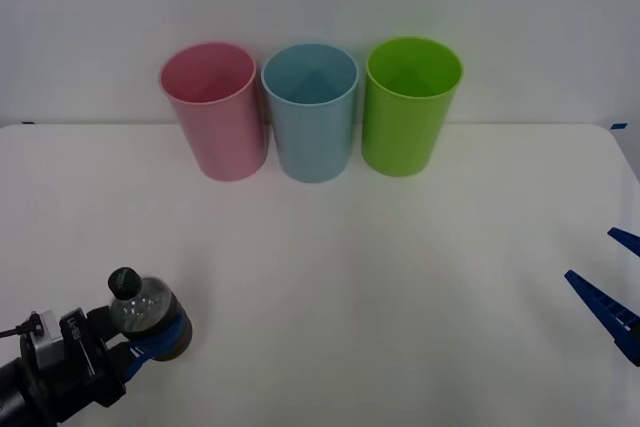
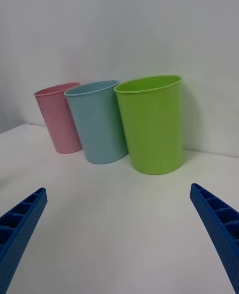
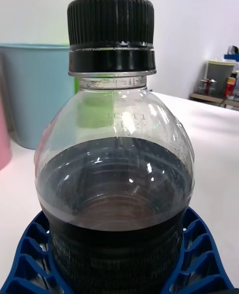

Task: Grasp the object on the table and drop it into the matching bin: aluminum can to the light blue bin, PET bottle to the pink bin.

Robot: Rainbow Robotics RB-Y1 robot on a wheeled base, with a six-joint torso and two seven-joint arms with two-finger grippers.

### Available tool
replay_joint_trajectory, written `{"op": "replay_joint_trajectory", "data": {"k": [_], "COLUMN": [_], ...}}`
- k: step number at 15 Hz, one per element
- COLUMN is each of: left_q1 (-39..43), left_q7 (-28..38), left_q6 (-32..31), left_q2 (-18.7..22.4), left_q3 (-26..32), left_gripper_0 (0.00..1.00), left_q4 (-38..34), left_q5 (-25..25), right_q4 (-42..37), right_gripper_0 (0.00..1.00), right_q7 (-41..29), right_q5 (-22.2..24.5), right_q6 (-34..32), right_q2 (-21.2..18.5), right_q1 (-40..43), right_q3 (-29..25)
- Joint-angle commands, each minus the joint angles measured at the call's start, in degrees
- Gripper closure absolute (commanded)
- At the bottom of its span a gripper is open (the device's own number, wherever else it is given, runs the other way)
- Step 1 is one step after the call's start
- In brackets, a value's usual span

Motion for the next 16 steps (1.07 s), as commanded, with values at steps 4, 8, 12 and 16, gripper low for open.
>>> {"op": "replay_joint_trajectory", "data": {"k": [4, 8, 12, 16], "left_q1": [5.17, 4.21, -1.33, -7.92], "left_q7": [7.67, 11.18, 17.77, 19.53], "left_q6": [9.97, 16.65, 21.92, 26.93], "left_q2": [1.37, 1.37, 1.37, 1.37], "left_q3": [3.82, 5.93, 5.58, 4.35], "left_gripper_0": [1.00, 1.00, 1.00, 1.00], "left_q4": [-9.64, -14.21, -16.85, -16.85], "left_q5": [7.05, 10.39, 9.60, 9.16], "right_q4": [0.00, 0.00, 0.00, 0.00], "right_gripper_0": [0.00, 0.00, 0.00, 0.00], "right_q7": [0.00, 0.00, 0.00, 0.00], "right_q5": [0.00, 0.00, 0.00, 0.00], "right_q6": [0.00, 0.00, 0.00, 0.00], "right_q2": [0.00, 0.00, 0.00, 0.00], "right_q1": [0.00, 0.00, 0.00, 0.00], "right_q3": [0.00, 0.00, 0.00, 0.00]}}
